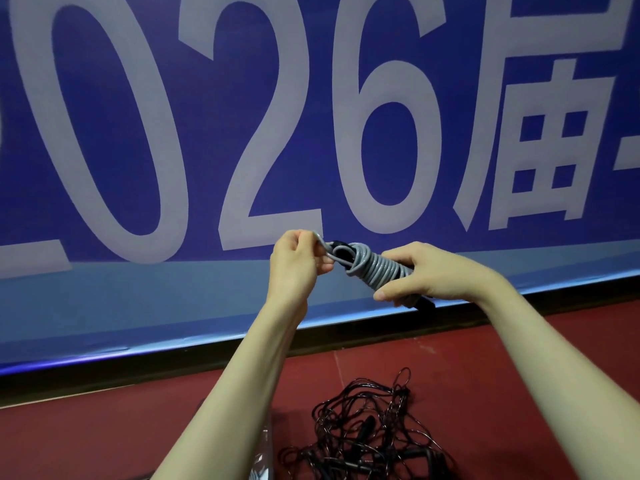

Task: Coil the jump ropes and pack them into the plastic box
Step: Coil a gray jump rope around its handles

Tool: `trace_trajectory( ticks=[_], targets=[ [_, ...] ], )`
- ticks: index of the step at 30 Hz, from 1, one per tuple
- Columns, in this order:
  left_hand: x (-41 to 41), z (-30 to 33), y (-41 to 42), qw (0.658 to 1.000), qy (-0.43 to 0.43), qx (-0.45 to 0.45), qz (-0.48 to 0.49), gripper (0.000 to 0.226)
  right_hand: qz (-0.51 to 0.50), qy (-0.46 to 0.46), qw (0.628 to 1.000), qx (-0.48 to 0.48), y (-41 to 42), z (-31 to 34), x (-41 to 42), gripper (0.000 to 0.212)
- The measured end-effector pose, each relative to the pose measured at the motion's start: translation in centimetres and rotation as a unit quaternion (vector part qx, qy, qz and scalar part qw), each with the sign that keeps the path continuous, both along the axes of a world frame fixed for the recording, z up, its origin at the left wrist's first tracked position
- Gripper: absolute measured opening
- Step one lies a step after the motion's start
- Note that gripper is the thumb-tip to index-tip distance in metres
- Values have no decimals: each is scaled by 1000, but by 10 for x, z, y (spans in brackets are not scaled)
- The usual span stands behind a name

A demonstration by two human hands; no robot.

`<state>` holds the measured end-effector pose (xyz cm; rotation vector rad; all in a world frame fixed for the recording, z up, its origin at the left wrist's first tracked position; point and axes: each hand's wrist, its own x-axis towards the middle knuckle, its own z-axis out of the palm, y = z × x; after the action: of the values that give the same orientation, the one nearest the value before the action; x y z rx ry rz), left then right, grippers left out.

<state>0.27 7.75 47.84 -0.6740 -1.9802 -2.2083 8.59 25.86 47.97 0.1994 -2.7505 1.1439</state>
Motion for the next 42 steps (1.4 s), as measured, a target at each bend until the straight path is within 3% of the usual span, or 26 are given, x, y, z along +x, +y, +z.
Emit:
trace_trajectory(
  ticks=[5, 9, 13, 17, 22, 26, 31, 34, 37, 42],
  targets=[
    [-15, -2, -24, 986, -44, -85, -137, 12, -71, 21, 997, 32, 9, -12, -7, 33],
    [-27, 2, -43, 969, 47, -193, -149, 24, -103, 44, 992, 62, 6, -17, -13, 35],
    [-31, -5, -47, 889, 182, -407, -108, 50, -119, 54, 984, 123, -2, -19, -22, 35],
    [-38, -19, -43, 850, 216, -472, -83, 52, -117, 36, 974, 192, -20, -23, -34, 39],
    [-53, -34, -60, 832, 174, -522, -68, 58, -94, 14, 964, 249, -52, -40, -58, 38],
    [-73, -66, -79, 830, 138, -536, -66, 39, -60, -19, 956, 286, -82, -59, -86, 43],
    [-101, -123, -116, 849, 47, -526, -23, 28, 14, -122, 958, 258, -103, -91, -124, 57],
    [-112, -164, -138, 849, -24, -528, -4, 33, 29, -140, 965, 219, -107, -121, -147, 40],
    [-122, -210, -159, 828, -84, -555, 13, 42, 61, -178, 965, 182, -119, -160, -167, 29],
    [-128, -262, -176, 812, -137, -564, 70, 25, 102, -238, 951, 172, -134, -228, -194, 25]
  ],
)
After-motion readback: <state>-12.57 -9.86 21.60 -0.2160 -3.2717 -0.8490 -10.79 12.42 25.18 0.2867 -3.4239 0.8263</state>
